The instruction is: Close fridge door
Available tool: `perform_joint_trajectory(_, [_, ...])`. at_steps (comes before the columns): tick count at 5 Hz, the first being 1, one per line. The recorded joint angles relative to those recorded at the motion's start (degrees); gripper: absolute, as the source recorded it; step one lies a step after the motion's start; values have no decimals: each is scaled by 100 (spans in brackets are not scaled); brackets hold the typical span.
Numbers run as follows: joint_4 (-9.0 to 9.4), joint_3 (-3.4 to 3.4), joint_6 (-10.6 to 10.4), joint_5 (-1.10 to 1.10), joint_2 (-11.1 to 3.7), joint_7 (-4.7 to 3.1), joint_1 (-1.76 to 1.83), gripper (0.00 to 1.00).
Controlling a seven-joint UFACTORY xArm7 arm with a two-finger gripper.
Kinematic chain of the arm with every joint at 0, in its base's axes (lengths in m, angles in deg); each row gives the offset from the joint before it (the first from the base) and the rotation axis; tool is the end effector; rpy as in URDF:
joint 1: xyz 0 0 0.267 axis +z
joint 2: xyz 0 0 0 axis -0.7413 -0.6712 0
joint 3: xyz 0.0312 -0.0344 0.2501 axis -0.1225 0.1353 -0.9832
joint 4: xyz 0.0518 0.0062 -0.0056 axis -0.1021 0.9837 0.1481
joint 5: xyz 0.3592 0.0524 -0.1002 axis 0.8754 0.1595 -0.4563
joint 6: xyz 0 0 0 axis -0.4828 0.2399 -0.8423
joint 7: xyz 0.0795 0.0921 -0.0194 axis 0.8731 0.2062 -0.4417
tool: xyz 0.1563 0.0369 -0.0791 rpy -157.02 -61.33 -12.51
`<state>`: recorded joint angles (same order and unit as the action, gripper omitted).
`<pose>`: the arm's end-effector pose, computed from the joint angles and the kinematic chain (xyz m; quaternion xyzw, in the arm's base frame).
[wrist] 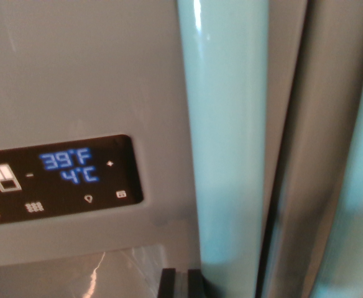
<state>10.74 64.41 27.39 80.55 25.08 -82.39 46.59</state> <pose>0.6054 -0.1232 0.3588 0.9096 -0.0924 0.4044 0.0221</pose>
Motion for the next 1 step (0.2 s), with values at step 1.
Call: perform_joint_trajectory(1, [0,0,0,0,0,0,0,100])
